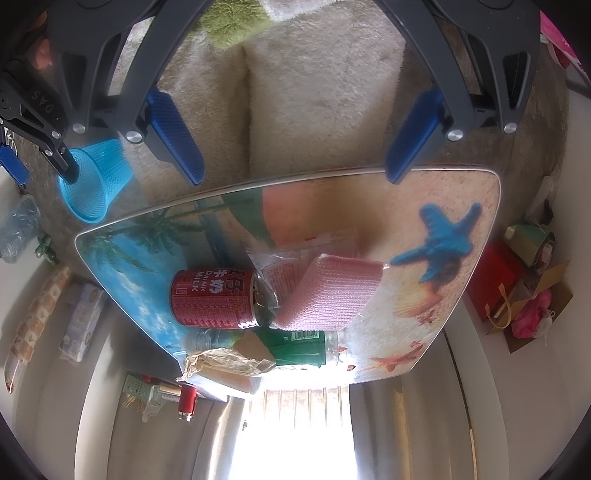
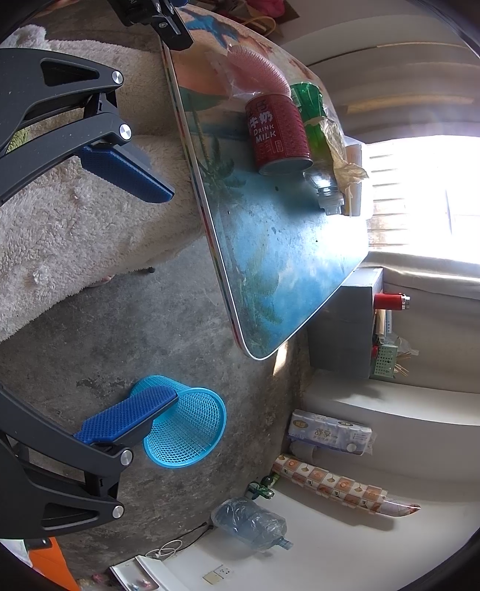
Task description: Collect trash
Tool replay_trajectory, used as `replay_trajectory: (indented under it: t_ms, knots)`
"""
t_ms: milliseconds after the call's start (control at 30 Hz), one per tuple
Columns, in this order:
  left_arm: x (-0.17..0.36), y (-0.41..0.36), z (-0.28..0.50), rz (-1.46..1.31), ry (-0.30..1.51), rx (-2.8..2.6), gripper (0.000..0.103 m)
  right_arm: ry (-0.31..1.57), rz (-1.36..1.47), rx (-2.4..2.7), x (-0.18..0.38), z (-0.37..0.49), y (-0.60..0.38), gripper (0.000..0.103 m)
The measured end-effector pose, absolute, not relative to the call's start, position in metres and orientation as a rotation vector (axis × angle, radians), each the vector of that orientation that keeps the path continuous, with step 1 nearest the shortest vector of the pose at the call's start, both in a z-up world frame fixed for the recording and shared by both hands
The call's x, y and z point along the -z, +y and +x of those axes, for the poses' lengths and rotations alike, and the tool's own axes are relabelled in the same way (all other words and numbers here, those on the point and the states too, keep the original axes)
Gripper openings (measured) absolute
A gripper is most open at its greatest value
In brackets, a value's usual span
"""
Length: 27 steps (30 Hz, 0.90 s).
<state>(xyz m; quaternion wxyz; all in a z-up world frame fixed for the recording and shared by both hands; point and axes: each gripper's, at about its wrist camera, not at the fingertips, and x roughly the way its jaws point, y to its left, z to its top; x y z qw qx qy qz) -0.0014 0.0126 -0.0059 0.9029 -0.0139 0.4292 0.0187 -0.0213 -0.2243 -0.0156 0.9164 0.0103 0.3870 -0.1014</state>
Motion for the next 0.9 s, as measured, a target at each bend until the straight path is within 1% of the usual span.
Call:
replay_trajectory:
  t_ms: [667,900]
  knots:
    - [-0.003,0.009,-0.001,-0.013,0.890,-0.062,0.095,0.795,0.028,0.210,0.013,-0.012,-0.229,0.097]
    - [-0.014,0.029,0.006,-0.092,0.902,-0.009,0.095,0.698,0.049,0.163,-0.005,-0.004,-0.221,0.097]
